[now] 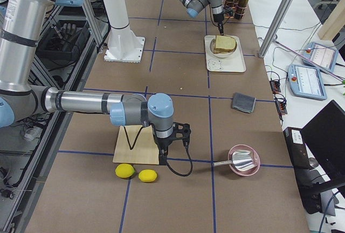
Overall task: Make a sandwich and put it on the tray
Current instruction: 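Carry the plate with the left gripper onto the white tray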
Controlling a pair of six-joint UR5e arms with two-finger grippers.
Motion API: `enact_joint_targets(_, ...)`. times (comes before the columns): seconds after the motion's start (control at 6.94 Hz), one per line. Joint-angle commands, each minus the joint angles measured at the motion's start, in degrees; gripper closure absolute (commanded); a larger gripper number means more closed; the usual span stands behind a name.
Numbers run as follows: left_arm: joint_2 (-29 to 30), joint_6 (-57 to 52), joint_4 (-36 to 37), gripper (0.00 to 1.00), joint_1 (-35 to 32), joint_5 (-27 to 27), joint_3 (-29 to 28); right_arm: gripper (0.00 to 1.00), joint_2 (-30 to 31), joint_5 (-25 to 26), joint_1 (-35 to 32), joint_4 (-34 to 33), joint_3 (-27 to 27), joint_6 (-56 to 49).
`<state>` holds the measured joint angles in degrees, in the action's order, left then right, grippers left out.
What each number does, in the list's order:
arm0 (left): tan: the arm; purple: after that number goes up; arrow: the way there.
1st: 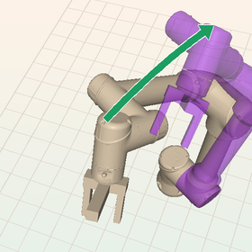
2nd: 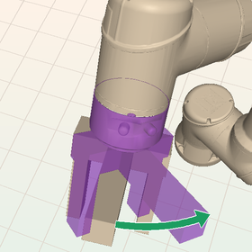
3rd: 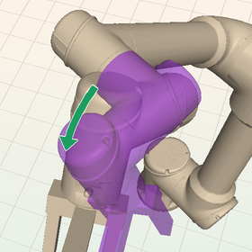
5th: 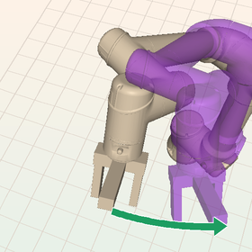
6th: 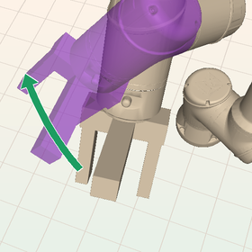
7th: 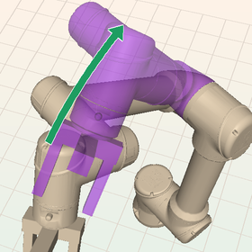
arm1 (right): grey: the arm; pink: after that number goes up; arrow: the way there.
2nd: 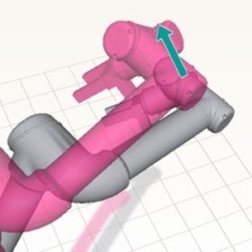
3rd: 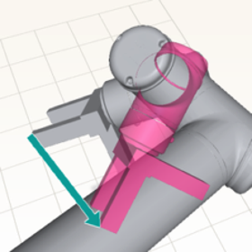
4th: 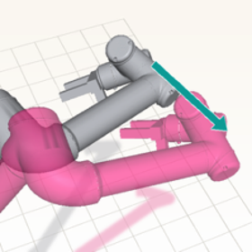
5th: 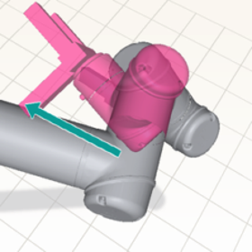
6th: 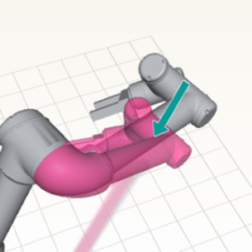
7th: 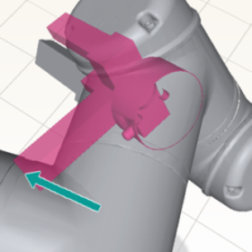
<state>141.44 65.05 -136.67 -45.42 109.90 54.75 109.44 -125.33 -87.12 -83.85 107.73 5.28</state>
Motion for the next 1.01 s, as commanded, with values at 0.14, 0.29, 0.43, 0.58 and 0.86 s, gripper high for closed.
enact_joint_targets(0.14,-0.19,-4.48,-1.41,0.00,0.68,-0.21,-0.88,0.00,-0.02,0.17,-0.07,0.00,-0.24,0.00)
enact_joint_targets(0.29,-2.72,-7.80,-0.45,0.00,-0.80,-0.21,3.22,0.00,-0.02,0.09,-0.07,0.00,-0.15,0.08)
enact_joint_targets(0.43,-8.93,-10.53,3.47,0.00,-2.64,-0.04,11.88,0.00,-0.02,0.00,-0.07,0.00,-0.06,0.09)
enact_joint_targets(0.58,-13.34,-14.64,11.52,0.00,-4.49,0.49,21.19,0.00,-0.02,0.00,-0.07,0.00,-0.15,0.09)
enact_joint_targets(0.86,-28.94,-24.21,23.41,0.00,-6.87,5.04,44.63,0.00,0.16,-0.09,-0.07,0.00,-0.15,0.09)
